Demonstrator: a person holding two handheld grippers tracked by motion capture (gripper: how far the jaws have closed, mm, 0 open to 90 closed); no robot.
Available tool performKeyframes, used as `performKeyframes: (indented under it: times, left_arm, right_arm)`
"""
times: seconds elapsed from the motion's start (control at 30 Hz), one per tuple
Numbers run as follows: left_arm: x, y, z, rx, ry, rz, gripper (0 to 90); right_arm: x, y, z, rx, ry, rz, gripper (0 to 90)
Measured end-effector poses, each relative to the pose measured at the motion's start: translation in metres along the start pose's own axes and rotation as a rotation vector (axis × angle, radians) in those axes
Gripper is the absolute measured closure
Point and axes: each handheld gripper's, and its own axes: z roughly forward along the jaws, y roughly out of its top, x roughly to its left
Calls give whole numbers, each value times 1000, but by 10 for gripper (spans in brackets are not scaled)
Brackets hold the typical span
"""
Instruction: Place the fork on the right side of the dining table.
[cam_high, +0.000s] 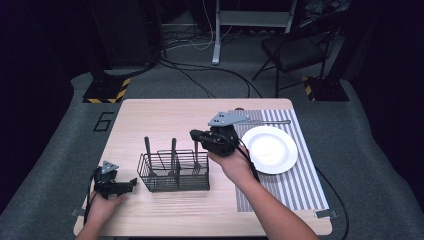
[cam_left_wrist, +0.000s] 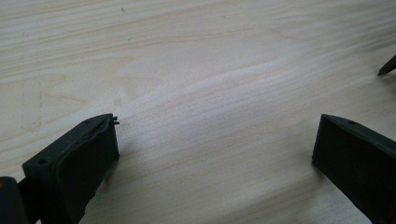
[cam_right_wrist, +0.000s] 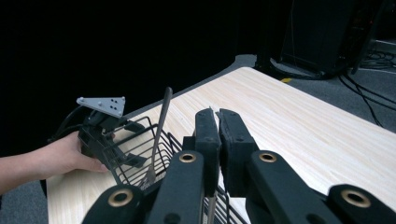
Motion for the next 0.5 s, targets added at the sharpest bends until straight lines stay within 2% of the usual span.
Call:
performKeyframes:
  times: [0.17,0.27,0.5]
  left_arm:
    - [0,0,0,0,0,0,0]
    - [0,0,0,0,0,0,0]
    - [0,0,0,0,0,0,0]
  right_arm:
    - [2,13,-6,-6,0,-19,869]
    - [5,21,-10,-13,2,-8,869]
    - [8,41,-16,-19,3,-34,869]
